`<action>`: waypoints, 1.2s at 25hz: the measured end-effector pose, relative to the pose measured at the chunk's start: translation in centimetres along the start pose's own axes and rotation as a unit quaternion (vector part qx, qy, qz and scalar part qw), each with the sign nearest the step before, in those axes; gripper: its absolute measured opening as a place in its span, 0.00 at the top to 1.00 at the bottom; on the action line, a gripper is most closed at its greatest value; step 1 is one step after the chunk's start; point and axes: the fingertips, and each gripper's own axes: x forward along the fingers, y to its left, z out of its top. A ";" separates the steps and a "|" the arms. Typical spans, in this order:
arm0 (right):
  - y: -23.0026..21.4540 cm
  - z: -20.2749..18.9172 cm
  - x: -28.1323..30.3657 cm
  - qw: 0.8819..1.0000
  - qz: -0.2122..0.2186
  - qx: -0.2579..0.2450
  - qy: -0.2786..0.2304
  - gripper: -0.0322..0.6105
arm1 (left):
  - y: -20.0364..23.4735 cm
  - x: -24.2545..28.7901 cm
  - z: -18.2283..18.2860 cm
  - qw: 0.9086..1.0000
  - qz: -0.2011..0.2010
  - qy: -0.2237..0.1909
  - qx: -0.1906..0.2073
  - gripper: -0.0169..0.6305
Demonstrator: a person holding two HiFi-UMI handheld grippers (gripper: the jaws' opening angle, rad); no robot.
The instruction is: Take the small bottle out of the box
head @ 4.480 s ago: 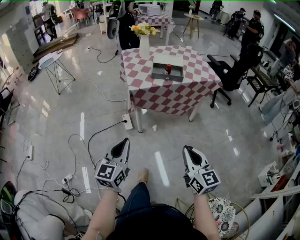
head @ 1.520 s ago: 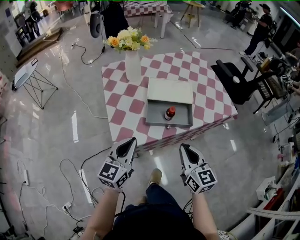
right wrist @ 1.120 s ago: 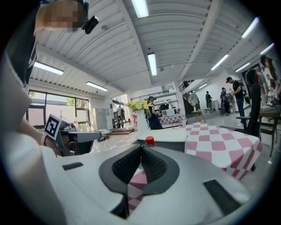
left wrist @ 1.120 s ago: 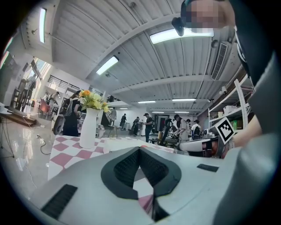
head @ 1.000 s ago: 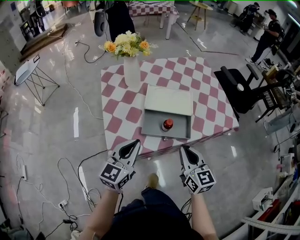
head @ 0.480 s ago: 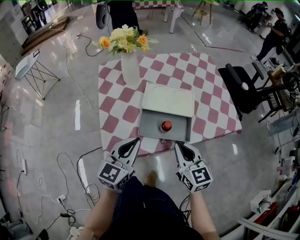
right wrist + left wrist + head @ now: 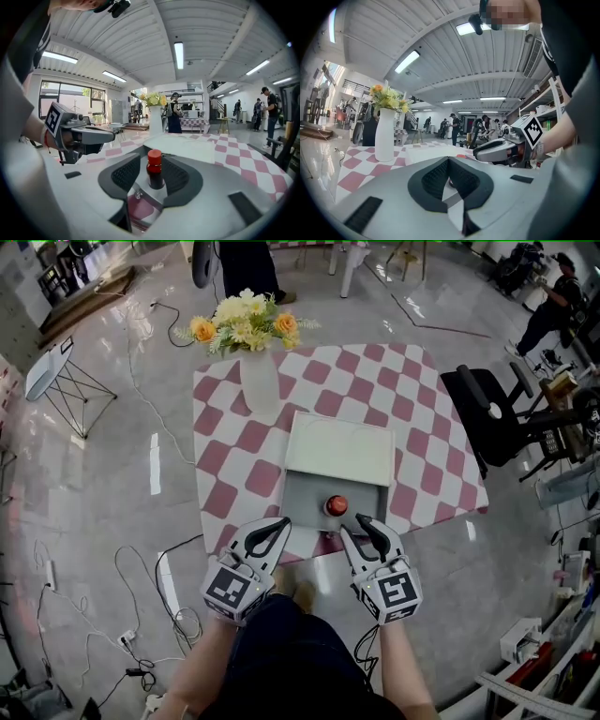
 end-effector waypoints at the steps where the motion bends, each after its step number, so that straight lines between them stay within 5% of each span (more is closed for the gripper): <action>1: -0.2 0.0 0.3 1.000 0.000 0.001 0.003 0.71 | 0.1 0.4 0.0 1.000 -0.005 0.001 0.004 0.97; 7: -0.4 -0.1 2.8 1.000 0.006 0.004 0.021 0.65 | 1.0 2.4 0.1 1.000 -0.025 0.003 0.009 0.97; 30: -1.3 -1.6 6.5 0.999 -0.004 -0.008 0.052 0.70 | 3.8 4.0 -2.3 0.999 -0.032 0.034 -0.027 0.97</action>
